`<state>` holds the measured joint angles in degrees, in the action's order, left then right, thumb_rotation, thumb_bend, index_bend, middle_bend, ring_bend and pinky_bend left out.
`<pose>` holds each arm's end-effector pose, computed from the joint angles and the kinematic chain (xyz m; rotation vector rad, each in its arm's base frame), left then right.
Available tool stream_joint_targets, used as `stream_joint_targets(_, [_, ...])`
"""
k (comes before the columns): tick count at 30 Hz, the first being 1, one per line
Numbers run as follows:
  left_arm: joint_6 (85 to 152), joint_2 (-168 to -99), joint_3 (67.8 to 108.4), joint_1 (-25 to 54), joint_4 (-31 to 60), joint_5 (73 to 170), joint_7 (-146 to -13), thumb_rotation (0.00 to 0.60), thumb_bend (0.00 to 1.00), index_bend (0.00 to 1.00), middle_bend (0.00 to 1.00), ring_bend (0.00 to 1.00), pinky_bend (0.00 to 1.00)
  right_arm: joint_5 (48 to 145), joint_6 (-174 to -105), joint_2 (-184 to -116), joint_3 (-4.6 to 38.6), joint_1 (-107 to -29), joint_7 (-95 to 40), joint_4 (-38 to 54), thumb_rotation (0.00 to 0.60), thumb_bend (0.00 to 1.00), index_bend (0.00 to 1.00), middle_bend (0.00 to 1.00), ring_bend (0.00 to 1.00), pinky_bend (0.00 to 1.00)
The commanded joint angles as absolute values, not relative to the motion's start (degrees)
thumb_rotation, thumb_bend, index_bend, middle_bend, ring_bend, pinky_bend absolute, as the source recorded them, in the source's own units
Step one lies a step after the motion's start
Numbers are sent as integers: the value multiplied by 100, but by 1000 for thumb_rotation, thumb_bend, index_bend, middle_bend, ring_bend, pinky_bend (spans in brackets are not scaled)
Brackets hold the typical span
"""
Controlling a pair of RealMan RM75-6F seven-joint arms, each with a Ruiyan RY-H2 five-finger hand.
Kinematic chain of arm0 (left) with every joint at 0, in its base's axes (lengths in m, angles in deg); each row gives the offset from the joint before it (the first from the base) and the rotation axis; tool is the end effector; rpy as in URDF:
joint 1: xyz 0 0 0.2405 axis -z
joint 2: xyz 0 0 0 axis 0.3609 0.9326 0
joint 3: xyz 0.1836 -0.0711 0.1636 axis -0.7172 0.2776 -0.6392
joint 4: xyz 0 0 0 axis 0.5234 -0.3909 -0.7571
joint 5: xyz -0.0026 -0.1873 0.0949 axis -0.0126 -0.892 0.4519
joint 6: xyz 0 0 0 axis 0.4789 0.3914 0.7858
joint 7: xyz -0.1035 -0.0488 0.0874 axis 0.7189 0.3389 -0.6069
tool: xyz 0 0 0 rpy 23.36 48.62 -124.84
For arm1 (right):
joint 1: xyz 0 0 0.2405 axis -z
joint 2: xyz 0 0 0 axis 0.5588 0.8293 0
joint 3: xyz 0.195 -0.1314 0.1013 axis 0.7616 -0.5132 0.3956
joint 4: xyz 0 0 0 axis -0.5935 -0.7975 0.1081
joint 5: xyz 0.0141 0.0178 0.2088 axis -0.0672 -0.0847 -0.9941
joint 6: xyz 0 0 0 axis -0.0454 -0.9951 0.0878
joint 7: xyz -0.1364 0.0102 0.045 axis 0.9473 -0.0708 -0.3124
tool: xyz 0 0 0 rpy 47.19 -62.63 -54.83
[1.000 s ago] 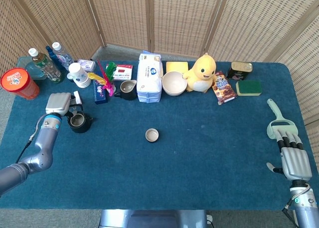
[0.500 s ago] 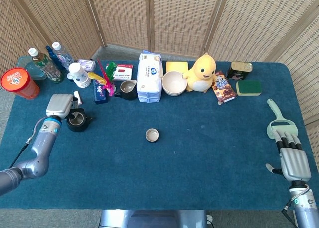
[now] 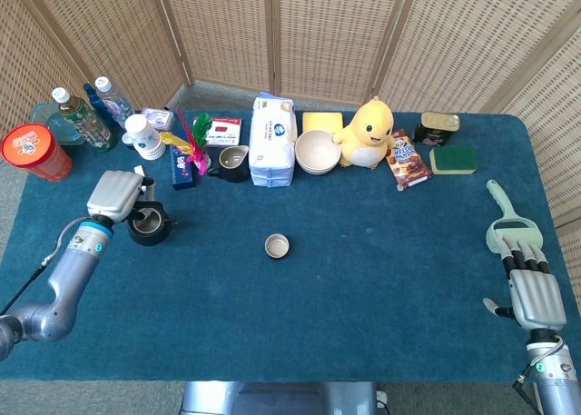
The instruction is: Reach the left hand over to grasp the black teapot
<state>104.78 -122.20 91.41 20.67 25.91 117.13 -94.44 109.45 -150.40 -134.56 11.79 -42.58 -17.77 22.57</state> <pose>-0.2083 0.3877 0.0927 -1.6842 -0.9235 -0.7690 -0.3342 -0.2082 0.1353 1.3874 -0.9508 0.6913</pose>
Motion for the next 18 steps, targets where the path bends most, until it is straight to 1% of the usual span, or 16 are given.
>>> stream_joint_targets(1, [10680, -12094, 9208, 2073, 2926, 12043, -9336, 600, 646, 711, 946, 847, 1000, 10949, -15040, -13452, 1175, -4257, -1781, 2262, 600, 0, 0, 0, 0, 0])
stream_joint_targets(4, [10777, -12086, 9291, 2139, 3129, 12191, -9320, 600, 643, 708, 946, 843, 1000, 10964, -15045, -13434, 1169, -4252, -1808, 2281, 600, 0, 0, 0, 0, 0])
stream_joint_targets(7, [10857, -12124, 9405, 2288, 3365, 12112, -9577, 600, 641, 703, 945, 836, 1000, 10959, -15067, -13388, 1188, -4238, -1893, 2295, 600, 0, 0, 0, 0, 0])
stream_joint_targets(11, [10954, -12257, 9511, 2456, 3604, 11802, -9936, 600, 641, 699, 943, 825, 1000, 10941, -15061, -13337, 1198, -4222, -2009, 2290, 600, 0, 0, 0, 0, 0])
stream_joint_targets(18, [11040, -12463, 9545, 2705, 3777, 11316, -10473, 600, 637, 694, 938, 816, 1000, 10953, -15073, -13272, 1196, -4195, -2135, 2300, 600, 0, 0, 0, 0, 0])
